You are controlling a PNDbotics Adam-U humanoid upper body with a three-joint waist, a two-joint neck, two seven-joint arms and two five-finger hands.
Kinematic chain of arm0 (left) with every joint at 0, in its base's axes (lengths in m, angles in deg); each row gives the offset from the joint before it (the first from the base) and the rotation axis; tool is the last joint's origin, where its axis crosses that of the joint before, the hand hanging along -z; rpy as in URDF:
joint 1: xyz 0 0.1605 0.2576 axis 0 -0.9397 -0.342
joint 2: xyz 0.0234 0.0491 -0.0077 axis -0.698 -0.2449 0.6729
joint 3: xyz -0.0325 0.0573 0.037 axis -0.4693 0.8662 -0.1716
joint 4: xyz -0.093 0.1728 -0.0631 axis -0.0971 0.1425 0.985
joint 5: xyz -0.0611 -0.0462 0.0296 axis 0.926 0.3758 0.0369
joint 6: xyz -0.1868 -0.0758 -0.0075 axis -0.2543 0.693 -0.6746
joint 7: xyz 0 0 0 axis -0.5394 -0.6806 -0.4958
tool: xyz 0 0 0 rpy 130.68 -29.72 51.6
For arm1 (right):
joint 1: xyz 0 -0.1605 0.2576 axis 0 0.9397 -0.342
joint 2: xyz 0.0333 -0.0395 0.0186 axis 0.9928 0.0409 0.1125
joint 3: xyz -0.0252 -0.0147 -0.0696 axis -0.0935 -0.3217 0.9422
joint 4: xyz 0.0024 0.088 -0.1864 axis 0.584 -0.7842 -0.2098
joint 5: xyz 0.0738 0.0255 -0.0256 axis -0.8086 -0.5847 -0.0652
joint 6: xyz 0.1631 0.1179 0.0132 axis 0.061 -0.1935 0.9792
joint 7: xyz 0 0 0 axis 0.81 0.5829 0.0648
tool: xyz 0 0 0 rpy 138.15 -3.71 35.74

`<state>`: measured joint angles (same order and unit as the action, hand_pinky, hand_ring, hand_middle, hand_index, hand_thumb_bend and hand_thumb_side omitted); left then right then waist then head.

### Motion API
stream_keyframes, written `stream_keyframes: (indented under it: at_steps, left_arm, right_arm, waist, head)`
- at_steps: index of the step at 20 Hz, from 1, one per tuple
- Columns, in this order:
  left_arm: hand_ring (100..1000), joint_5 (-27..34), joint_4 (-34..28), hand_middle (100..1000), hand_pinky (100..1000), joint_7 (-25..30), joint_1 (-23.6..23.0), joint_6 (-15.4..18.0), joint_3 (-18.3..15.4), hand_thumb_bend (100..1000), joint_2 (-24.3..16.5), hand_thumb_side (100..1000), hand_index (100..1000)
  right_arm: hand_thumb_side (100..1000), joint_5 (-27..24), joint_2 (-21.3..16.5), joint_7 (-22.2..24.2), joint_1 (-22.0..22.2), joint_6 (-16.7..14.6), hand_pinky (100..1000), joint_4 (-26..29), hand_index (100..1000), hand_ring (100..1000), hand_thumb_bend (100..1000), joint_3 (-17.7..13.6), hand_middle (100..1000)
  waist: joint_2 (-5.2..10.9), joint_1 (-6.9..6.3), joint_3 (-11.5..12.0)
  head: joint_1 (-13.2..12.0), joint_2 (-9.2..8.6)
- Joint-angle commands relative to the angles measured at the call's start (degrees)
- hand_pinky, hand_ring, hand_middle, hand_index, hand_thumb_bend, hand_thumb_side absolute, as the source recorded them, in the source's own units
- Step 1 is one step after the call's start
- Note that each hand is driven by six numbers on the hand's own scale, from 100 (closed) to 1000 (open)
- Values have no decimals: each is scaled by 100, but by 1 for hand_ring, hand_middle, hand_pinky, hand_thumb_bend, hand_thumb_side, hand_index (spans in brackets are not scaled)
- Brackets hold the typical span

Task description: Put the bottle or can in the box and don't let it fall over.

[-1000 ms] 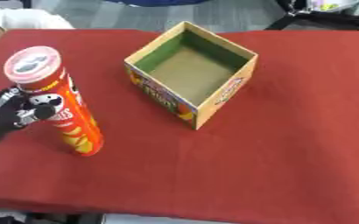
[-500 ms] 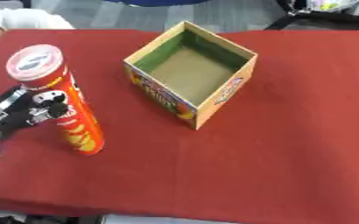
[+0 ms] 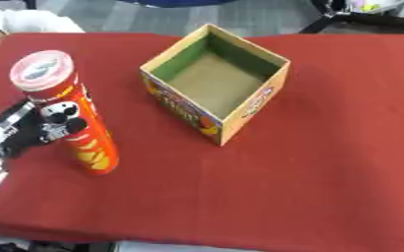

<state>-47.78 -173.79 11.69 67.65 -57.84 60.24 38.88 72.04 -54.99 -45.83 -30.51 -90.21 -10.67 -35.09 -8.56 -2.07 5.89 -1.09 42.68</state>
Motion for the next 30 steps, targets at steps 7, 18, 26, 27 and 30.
stream_keyframes:
  at_steps: [7,18,26,27,30]
  left_arm:
    - [829,-226,-49,660,871,-104,113,-3,4,644,-36,407,805]
    - [751,-140,-111,538,831,-378,141,33,16,412,-67,358,682]
    - [721,-155,-193,506,814,-502,164,54,-22,348,-105,362,641]
    - [718,-154,-216,504,811,-506,183,57,-30,347,-114,361,639]
    - [714,-161,-297,502,809,-503,308,44,-55,342,-137,366,637]
  right_arm:
    - [920,24,-96,14,-130,-10,875,28,870,759,100,-30,820]
    - [922,25,-84,13,-116,-6,876,10,870,759,100,-37,821]
    - [921,32,-85,18,-111,-8,877,-3,870,760,100,-41,822]
    - [921,33,-86,18,-110,-8,877,-5,871,760,100,-42,822]
    - [920,35,-87,22,-112,-9,877,-6,871,760,100,-41,822]
  waist:
    - [62,7,-10]
    - [68,-3,-4]
    - [78,-11,-11]
    - [79,-13,-10]
    - [89,-21,-6]
  head:
    - [-48,-74]
    - [-49,-71]
    - [-19,-66]
    - [-7,-59]
    - [31,-36]
